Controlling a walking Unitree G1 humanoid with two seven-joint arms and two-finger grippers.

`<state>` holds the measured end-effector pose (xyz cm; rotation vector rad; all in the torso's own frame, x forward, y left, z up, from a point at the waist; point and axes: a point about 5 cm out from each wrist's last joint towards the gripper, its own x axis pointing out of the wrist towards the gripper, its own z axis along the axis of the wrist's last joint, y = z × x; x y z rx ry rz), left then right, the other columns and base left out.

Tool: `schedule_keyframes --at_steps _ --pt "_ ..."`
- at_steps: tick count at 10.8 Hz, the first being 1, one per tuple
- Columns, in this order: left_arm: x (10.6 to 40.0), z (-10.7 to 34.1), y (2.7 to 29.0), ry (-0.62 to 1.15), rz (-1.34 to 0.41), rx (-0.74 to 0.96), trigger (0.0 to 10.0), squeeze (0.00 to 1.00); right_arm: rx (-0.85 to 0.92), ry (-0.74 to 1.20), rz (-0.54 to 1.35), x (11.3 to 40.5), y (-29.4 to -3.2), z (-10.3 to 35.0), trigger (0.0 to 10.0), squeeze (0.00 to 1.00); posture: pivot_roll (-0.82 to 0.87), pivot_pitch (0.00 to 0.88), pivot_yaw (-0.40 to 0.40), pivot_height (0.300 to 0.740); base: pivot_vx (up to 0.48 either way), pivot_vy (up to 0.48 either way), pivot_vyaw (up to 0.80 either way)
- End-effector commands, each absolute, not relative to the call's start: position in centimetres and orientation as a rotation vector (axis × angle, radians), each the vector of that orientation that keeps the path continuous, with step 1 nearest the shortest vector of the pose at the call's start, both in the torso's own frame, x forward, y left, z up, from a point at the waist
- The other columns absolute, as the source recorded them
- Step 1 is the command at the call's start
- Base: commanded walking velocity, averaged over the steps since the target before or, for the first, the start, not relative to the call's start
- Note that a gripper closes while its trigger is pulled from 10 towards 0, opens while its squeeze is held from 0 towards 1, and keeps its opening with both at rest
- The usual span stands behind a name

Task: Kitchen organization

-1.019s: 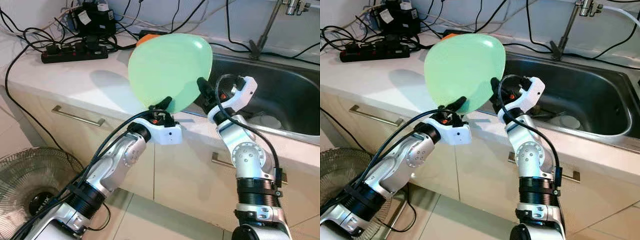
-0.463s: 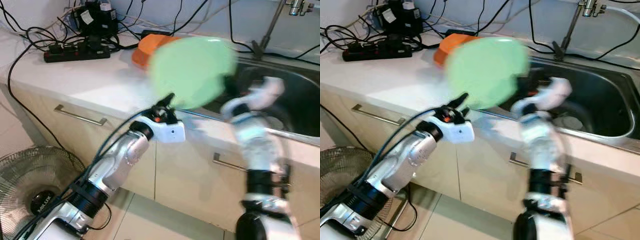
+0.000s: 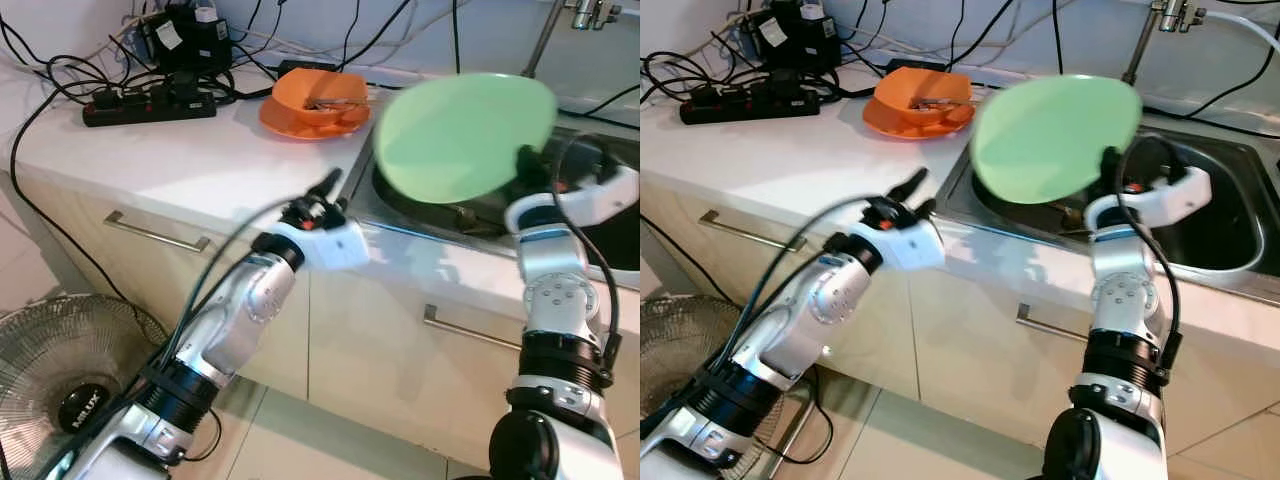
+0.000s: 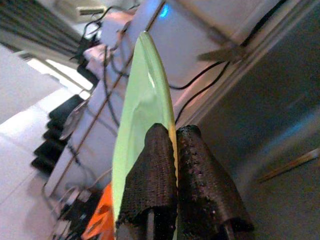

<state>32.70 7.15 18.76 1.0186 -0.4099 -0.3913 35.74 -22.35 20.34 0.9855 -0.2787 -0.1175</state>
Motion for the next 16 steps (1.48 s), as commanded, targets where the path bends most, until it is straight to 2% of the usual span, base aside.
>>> schedule_keyframes --at_steps 1,2,3,5,9,11,13,14,16 --pt "32.7 18.4 7.6 -0.359 -0.380 0.899 10.0 0.00 0.956 -0.339 -0.141 36.0 -22.9 21.8 0.0 0.00 0.19 0.037 -0.007 0.740 0.000 0.000 0.00" --pt "32.6 16.9 7.9 -0.264 -0.406 0.689 10.0 0.00 0.874 -0.333 -0.199 36.1 -23.3 21.2 10.0 0.00 0.19 0.034 -0.006 0.740 0.000 0.000 0.00" --pt "32.3 16.0 8.0 -0.219 -0.413 0.599 10.0 0.00 0.752 -0.320 -0.246 36.3 -23.4 20.7 10.0 0.00 0.19 0.032 -0.007 0.740 0.000 0.000 0.00" --pt "32.0 15.5 7.8 -0.202 -0.432 0.543 10.0 0.00 0.563 -0.278 -0.255 36.8 -22.4 19.3 10.0 0.00 0.20 0.021 -0.015 0.740 0.000 0.000 0.00" --pt "31.6 15.3 7.8 -0.202 -0.447 0.545 10.0 0.00 0.454 -0.235 -0.236 38.0 -20.7 18.1 10.0 0.00 0.21 0.009 -0.019 0.740 0.000 0.000 0.00" --pt "31.5 14.7 7.5 -0.162 -0.473 0.510 10.0 0.00 0.392 -0.193 -0.161 38.2 -18.8 17.2 10.0 0.00 0.20 0.017 -0.016 0.740 0.000 0.000 0.00" --pt "31.7 14.6 7.7 -0.088 -0.433 0.202 10.0 0.00 0.326 -0.152 -0.122 38.3 -17.6 16.0 10.0 0.00 0.21 0.022 -0.020 0.740 0.000 0.000 0.00" --pt "31.8 14.3 7.6 -0.045 -0.458 0.125 10.0 0.00 0.321 -0.145 -0.116 38.3 -17.5 15.8 10.0 0.00 0.21 0.023 -0.022 0.740 0.000 0.000 0.00" --pt "31.8 14.3 7.0 -0.036 -0.480 0.109 10.0 0.00 0.290 -0.127 -0.098 38.4 -17.0 15.5 10.0 0.00 0.21 0.025 -0.025 0.740 0.000 0.000 0.00"
